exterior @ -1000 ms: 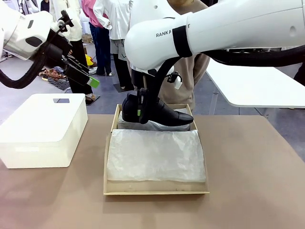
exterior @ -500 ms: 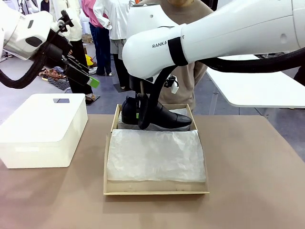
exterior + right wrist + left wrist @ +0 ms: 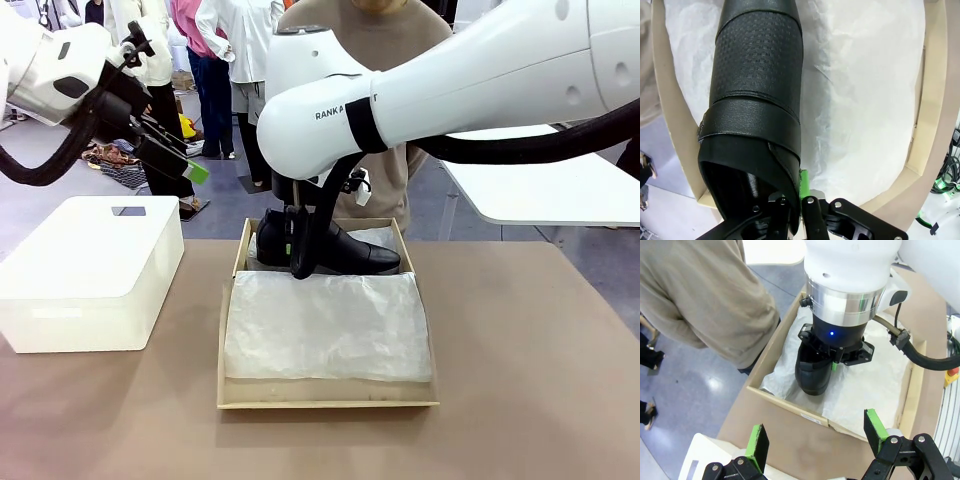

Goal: Pack the shoes into the box.
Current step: Place the other shoe of the Shoes into the Shoes Box.

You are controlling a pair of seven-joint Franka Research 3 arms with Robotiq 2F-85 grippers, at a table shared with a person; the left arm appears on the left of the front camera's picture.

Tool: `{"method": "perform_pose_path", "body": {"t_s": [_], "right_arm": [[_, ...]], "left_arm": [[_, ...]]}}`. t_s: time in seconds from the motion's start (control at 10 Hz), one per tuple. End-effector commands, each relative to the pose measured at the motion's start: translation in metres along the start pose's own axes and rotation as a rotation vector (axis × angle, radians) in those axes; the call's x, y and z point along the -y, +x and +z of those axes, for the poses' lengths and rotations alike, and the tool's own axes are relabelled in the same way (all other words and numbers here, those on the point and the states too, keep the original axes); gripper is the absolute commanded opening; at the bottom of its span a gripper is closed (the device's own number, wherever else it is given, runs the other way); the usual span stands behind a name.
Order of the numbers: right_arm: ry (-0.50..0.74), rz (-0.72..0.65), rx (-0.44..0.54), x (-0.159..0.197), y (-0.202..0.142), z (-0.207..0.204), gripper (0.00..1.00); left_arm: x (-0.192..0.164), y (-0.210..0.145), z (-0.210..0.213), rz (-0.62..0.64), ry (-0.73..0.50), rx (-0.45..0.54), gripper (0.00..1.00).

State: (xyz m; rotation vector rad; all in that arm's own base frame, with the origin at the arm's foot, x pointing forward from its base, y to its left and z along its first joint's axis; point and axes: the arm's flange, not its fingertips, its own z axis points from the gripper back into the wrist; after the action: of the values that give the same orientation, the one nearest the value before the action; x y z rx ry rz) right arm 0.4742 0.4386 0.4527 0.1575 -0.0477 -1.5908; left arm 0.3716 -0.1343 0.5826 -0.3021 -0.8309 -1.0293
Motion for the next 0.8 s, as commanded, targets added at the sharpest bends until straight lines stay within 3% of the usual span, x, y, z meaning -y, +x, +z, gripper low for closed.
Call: {"method": "perform_pose_path", "body": {"t_s": [0.0,0.7], "right_arm": [[0.034,-0.030,0.009,-0.005,-0.011,-0.001,0.00],[-0.005,-0.015,-0.003,-0.011,-0.015,-0.030,0.00]], "left_arm": [[-0.002,-0.002,-0.001,-0.008,-0.018,0.018,1.00],[-0.002,-0.002,-0.001,-0.008,-0.018,0.018,1.00]]}}
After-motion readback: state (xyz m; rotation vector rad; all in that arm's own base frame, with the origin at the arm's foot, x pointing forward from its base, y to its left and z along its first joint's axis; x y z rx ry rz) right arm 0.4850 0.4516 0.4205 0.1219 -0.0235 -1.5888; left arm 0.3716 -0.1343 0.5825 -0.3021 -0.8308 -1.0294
